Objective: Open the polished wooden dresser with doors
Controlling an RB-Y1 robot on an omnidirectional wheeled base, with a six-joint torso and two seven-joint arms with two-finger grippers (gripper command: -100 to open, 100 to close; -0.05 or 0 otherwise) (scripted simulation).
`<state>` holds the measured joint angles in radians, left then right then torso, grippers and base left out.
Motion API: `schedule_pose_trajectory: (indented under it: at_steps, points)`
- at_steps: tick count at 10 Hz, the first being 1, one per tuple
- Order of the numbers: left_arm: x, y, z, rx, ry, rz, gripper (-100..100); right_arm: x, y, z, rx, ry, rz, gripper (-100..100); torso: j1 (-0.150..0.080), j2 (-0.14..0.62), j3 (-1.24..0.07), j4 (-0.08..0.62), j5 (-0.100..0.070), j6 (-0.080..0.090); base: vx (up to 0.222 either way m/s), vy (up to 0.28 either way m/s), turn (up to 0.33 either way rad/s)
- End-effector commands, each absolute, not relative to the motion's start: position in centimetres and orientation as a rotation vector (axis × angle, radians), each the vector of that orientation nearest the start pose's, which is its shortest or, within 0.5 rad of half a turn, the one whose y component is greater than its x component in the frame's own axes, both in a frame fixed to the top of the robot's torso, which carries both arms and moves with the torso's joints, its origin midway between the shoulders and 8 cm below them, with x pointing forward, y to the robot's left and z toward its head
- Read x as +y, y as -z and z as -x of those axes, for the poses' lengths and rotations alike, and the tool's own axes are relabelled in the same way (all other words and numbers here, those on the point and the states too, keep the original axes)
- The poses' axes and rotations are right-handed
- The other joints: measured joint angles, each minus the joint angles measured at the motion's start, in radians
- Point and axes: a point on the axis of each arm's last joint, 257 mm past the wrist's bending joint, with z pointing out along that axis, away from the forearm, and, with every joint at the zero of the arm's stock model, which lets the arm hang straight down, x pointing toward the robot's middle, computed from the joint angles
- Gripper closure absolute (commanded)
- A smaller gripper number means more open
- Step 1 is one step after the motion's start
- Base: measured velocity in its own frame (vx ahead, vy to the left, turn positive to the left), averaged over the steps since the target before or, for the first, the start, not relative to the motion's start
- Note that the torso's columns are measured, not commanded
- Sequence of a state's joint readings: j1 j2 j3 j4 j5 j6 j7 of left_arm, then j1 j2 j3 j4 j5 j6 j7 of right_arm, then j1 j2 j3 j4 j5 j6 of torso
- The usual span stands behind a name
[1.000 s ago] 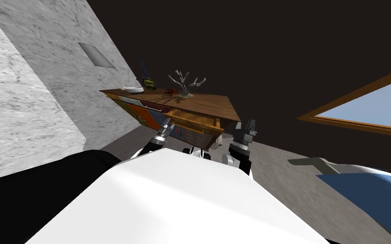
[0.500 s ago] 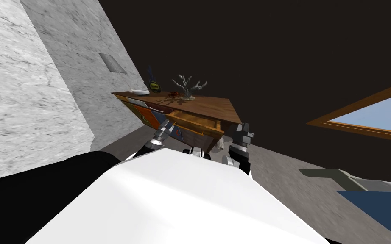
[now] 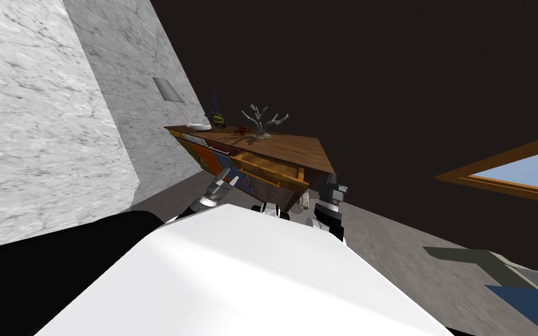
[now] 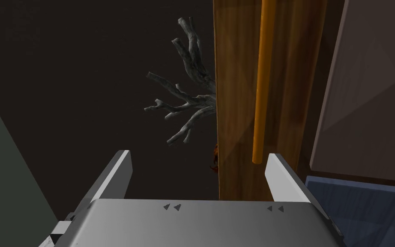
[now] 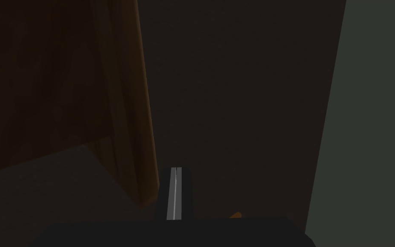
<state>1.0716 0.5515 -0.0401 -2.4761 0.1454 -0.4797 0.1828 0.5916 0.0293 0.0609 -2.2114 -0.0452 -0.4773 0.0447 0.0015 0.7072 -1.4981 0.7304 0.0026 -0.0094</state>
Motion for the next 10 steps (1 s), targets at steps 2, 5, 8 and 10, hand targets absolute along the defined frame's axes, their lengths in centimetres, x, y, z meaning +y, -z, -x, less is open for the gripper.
schedule_pose_trajectory:
  at_steps: [2, 5, 8, 10]
  points:
    - [24.9, 7.6, -26.2, 1.219, 1.434, 0.874, -100, -28.2, 4.1, -34.9, 0.687, -1.268, -0.836, 0, -0.002, 0.003, 0.003, 0.0, -0.001, 0.0, 0.005, 0.01, -0.03]
    - [24.9, 7.6, -26.2, 1.219, 1.434, 0.874, -100, -28.4, 4.1, -34.5, 0.681, -1.262, -0.831, 0, -0.004, 0.006, 0.005, 0.001, -0.002, 0.0, -0.002, -0.004, 0.01]
    - [25.2, 6.2, -24.6, 1.219, 1.447, 0.848, -100, -28.5, 4.0, -34.1, 0.677, -1.258, -0.826, 0, -0.004, 0.009, 0.006, 0.001, -0.003, 0.002, -0.003, -0.005, 0.014]
    - [25.4, 5.8, -23.7, 1.227, 1.449, 0.848, -100, -28.6, 3.9, -33.9, 0.675, -1.256, -0.824, 0, -0.005, 0.009, 0.007, 0.001, -0.003, 0.003, -0.002, -0.003, 0.01]
